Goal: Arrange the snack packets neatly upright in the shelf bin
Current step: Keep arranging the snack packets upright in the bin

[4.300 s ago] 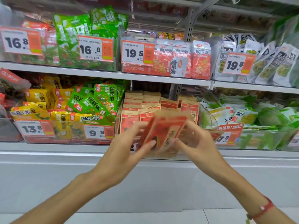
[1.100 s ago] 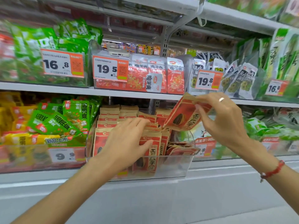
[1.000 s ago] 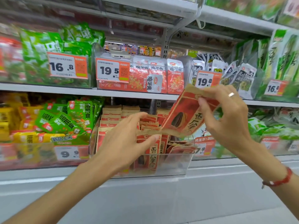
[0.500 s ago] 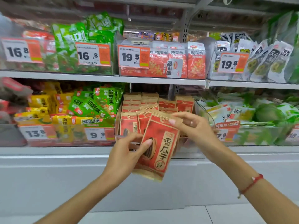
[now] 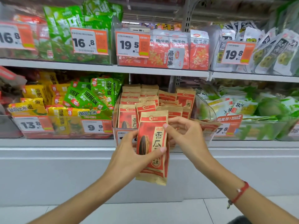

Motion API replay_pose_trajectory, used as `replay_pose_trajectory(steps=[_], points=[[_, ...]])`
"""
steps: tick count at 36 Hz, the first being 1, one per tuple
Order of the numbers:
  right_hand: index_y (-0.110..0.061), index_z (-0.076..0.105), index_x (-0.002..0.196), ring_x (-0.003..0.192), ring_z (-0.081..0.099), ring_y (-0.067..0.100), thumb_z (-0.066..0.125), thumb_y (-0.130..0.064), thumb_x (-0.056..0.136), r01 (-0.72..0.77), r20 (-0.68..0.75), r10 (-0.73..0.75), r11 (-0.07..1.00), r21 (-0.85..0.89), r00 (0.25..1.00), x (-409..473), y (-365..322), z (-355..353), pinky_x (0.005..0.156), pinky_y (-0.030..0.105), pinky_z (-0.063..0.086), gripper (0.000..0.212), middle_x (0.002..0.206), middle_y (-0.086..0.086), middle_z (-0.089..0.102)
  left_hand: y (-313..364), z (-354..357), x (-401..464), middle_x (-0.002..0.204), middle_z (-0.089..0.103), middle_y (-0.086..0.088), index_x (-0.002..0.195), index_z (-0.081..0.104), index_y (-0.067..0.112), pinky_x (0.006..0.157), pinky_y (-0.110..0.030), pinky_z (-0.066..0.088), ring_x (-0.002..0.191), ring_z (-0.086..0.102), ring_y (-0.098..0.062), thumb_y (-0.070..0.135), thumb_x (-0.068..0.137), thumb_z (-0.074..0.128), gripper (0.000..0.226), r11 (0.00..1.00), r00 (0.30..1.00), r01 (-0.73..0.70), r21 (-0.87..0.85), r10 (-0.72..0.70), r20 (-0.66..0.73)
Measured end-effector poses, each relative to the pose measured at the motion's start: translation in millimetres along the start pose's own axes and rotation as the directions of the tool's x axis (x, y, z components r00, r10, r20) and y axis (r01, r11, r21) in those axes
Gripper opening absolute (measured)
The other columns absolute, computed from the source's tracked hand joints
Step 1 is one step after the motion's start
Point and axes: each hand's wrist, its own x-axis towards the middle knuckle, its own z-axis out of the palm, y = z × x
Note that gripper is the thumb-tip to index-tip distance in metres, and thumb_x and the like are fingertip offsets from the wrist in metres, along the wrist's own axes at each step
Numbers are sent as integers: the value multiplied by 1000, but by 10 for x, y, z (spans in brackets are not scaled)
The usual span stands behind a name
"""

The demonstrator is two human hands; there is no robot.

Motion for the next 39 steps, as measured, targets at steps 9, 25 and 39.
replay_pose_trajectory(steps=[9, 25, 39], points=[[-19, 72, 97, 69, 70, 9, 72, -33, 73, -238, 351, 154, 948, 212, 924, -79, -218, -48, 61, 18, 53, 28, 83, -1, 75, 99, -209, 39, 114, 70, 13, 118, 65, 36, 93, -30, 52, 105, 66, -2, 50, 69, 75, 52, 951, 934, 158, -265, -56, 354], [-27, 71, 106, 89, 70, 11, 71, -34, 76, -126, 387, 53, 978, 168, 921, -136, -149, 25, 80, 24, 56, 31, 95, -4, 74, 132, -287, 69, 106, 74, 3, 113, 69, 23, 75, -19, 57, 99, 69, -8, 39, 65, 82, 52, 858, 990, 105, -503, -44, 131], [-17, 73, 103, 81, 71, 15, 67, -17, 88, 62, 235, -91, 990, 128, 968, -159, -32, 163, 71, 26, 58, 17, 92, -1, 75, 117, -246, 57, 100, 73, 15, 112, 63, 32, 86, -27, 51, 99, 68, -4, 50, 67, 81, 52, 850, 998, 9, -527, -42, -51]])
